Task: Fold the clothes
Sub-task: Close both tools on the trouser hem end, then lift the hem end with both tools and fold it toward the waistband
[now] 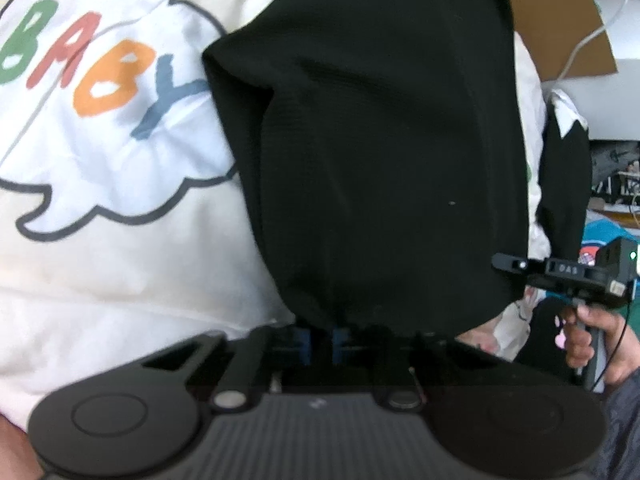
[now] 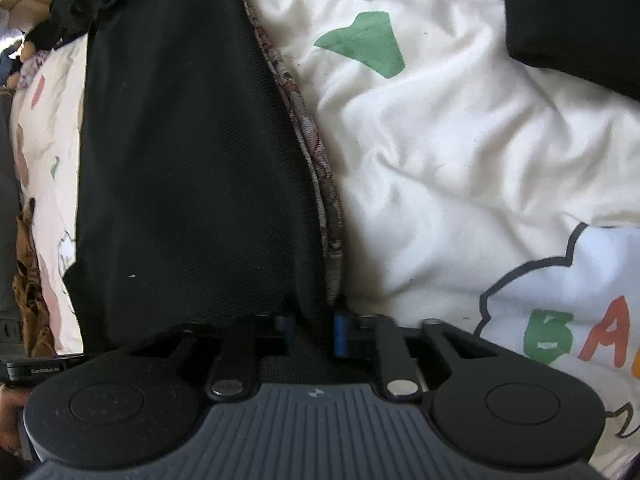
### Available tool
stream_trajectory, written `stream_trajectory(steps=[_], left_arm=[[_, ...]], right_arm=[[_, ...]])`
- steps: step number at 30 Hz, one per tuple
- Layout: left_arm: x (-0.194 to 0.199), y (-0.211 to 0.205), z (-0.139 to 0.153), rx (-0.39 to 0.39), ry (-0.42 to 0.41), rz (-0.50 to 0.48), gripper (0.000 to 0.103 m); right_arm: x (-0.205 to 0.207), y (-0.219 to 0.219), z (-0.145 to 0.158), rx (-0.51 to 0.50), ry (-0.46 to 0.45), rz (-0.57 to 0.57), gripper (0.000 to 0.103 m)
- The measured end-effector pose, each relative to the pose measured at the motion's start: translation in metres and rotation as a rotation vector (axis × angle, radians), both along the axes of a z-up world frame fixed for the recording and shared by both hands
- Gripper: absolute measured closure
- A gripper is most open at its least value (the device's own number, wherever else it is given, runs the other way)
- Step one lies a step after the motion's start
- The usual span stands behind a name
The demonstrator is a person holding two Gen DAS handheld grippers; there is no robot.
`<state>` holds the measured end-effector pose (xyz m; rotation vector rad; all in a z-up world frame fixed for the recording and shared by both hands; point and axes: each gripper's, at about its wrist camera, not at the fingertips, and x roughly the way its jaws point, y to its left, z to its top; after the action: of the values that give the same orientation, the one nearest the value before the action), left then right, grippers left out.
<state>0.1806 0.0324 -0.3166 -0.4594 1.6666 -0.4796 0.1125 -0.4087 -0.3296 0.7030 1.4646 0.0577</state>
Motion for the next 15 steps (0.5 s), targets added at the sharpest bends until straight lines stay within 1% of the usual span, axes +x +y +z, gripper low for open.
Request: stream_trajectory(steps=[2, 5, 6, 8, 11, 12, 13, 15], left_arm=[[0.004, 0.001, 0.009, -0.009, -0.007, -0.001, 0.099], [0.016, 0.004, 0.025, -0.012, -0.032, -0.034, 0.099], [0.024, -0.014, 0.033, -0.022, -0.042, -0.034, 0.099], [0.035, -0.022, 0.051, -0.056, -0.064, -0.03, 0.099], [0.052, -0.022, 0.094, -0.11, -0.131, -0.053, 0.099], [0.055, -0.021, 0.1, -0.115, -0.142, -0.053, 0.099], [0.06, -0.019, 0.114, -0.126, -0.169, -0.05, 0.099], [0.062, -0.009, 0.126, -0.158, -0.194, -0.044, 0.099]], right_arm=[[-0.004, -0.001, 0.006, 0.002, -0.015, -0.013, 0.095], [-0.007, -0.005, 0.021, -0.002, -0.061, -0.028, 0.095], [-0.009, -0.006, 0.028, 0.002, -0.086, -0.034, 0.095], [-0.014, -0.007, 0.042, 0.02, -0.139, -0.046, 0.095], [-0.025, -0.009, 0.061, 0.045, -0.193, -0.081, 0.096], [-0.028, -0.01, 0.066, 0.058, -0.214, -0.092, 0.096], [-0.032, -0.011, 0.071, 0.074, -0.237, -0.104, 0.096], [-0.041, -0.009, 0.083, 0.103, -0.283, -0.121, 0.096]])
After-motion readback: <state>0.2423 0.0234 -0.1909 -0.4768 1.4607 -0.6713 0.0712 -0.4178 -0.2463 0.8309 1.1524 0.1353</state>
